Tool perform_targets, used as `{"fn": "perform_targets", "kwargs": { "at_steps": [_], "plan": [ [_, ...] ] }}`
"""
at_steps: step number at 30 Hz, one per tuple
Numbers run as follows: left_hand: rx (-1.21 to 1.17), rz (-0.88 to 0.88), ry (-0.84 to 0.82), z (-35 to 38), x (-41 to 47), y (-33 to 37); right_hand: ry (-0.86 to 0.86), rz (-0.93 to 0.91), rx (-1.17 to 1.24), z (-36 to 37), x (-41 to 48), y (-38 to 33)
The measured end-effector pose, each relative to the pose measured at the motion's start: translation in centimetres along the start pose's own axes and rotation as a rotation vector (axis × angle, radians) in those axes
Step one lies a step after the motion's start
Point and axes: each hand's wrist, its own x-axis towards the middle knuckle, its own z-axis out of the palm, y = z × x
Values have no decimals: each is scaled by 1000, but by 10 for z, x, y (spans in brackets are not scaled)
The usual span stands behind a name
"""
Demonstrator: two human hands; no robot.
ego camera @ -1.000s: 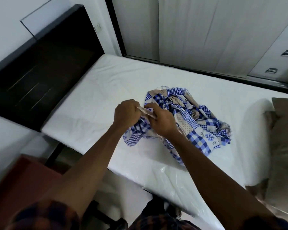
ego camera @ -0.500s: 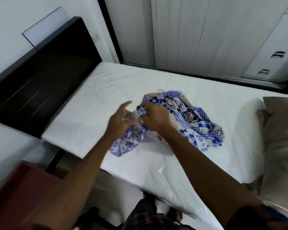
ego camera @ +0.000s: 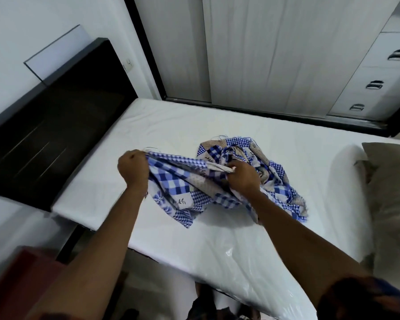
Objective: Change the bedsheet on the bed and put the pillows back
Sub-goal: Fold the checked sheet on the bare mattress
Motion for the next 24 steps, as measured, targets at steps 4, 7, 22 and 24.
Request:
{"fn": "perform_targets", "kwargs": {
  "at_steps": [4, 7, 22, 24],
  "plan": [
    [-51, -292, 111, -13, 29, -28, 30, 33, 131, 6, 8, 15],
    [-87, -349, 135, -21, 48, -37, 58, 33, 203, 9, 31, 5],
    [-316, -493, 76, -32, 112, -6, 321, 324, 177, -33, 88, -39],
    [-187, -422, 89, -26, 118, 3, 472, 302, 306, -56, 110, -61]
  ]
}}
